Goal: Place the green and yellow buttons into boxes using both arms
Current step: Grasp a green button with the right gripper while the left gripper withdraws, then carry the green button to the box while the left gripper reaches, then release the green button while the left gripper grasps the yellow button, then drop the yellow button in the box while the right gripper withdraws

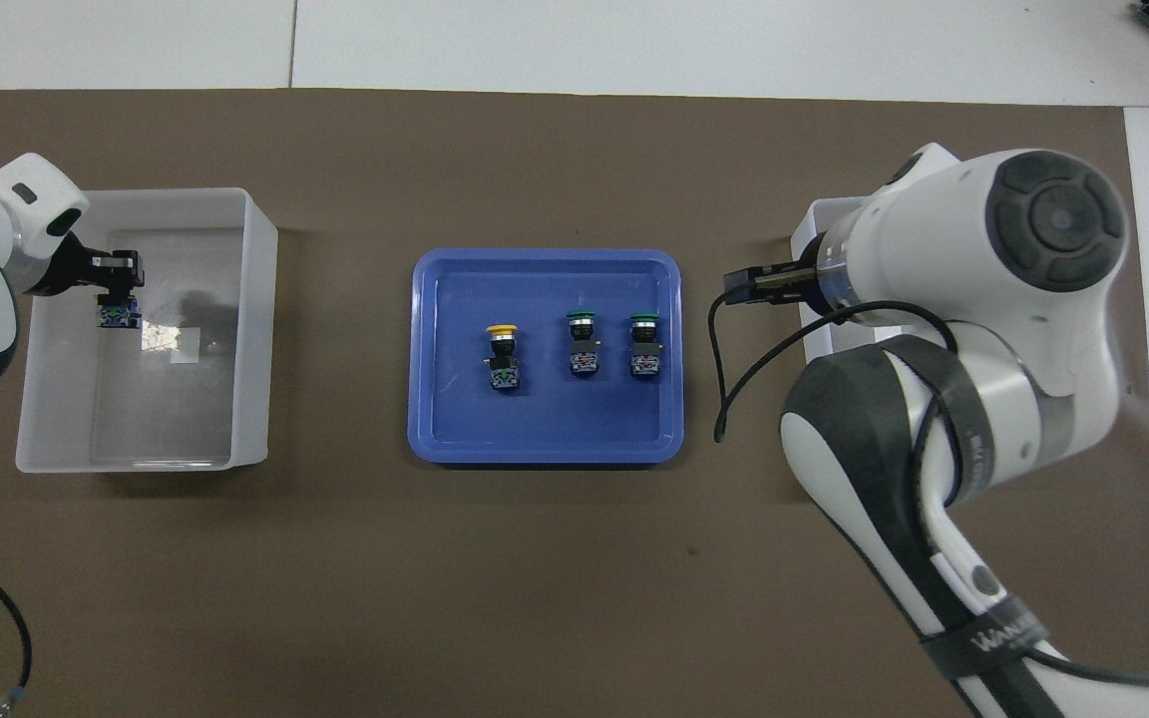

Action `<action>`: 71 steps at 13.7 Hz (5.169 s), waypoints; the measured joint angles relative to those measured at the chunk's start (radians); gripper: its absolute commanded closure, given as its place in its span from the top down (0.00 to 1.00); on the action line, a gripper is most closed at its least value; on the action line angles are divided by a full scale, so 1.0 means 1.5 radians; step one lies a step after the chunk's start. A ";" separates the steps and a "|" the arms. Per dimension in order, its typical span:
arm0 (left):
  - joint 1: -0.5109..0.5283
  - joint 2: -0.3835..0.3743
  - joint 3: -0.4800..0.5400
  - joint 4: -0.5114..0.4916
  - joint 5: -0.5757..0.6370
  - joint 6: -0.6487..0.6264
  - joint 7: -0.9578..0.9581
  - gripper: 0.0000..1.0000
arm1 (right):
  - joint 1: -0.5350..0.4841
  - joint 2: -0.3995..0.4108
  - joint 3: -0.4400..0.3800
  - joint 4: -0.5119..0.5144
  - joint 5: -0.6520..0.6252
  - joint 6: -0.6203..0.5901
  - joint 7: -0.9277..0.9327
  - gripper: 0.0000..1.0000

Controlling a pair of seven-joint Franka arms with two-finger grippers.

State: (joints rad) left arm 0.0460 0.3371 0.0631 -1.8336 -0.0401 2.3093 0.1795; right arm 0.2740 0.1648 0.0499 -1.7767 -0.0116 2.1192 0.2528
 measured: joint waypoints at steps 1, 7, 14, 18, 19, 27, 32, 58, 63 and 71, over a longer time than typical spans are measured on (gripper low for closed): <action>0.004 0.008 0.000 -0.005 0.000 0.015 0.012 0.00 | 0.012 0.022 0.000 -0.003 0.000 0.030 0.012 1.00; 0.019 0.027 0.000 -0.009 0.000 0.037 0.027 0.74 | 0.063 0.109 0.000 -0.006 0.000 0.127 0.062 1.00; 0.012 0.025 -0.011 0.096 0.016 -0.087 0.031 0.65 | 0.079 0.170 0.000 -0.037 0.000 0.233 0.083 1.00; -0.034 0.021 -0.014 0.182 0.016 -0.215 -0.006 0.65 | 0.093 0.191 -0.002 -0.037 -0.001 0.264 0.083 0.86; -0.055 0.021 -0.016 0.193 0.015 -0.233 -0.042 0.65 | 0.093 0.191 -0.002 -0.037 -0.001 0.264 0.083 0.80; -0.261 0.022 -0.024 0.192 -0.003 -0.205 -0.361 0.63 | 0.097 0.194 -0.002 -0.045 -0.007 0.264 0.083 0.14; -0.339 0.024 -0.024 0.113 -0.017 -0.087 -0.432 0.63 | 0.094 0.183 -0.006 -0.039 -0.008 0.263 0.083 0.00; -0.428 0.031 -0.023 -0.058 -0.018 0.134 -0.570 0.00 | -0.216 0.129 -0.014 -0.117 -0.011 0.235 -0.160 1.00; -0.425 0.030 -0.012 -0.040 -0.018 0.120 -0.570 0.00 | -0.215 0.106 -0.013 -0.080 -0.010 0.201 -0.159 1.00; -0.277 -0.001 0.000 0.146 -0.017 -0.143 -0.513 0.00 | -0.211 -0.061 -0.001 -0.033 -0.010 -0.051 -0.130 1.00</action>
State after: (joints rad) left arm -0.3688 0.3353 0.0624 -1.6153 -0.0657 2.0953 -0.5901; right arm -0.0426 0.0739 0.0488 -1.8267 -0.0262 2.0427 0.0582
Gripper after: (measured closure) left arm 0.678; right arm 0.000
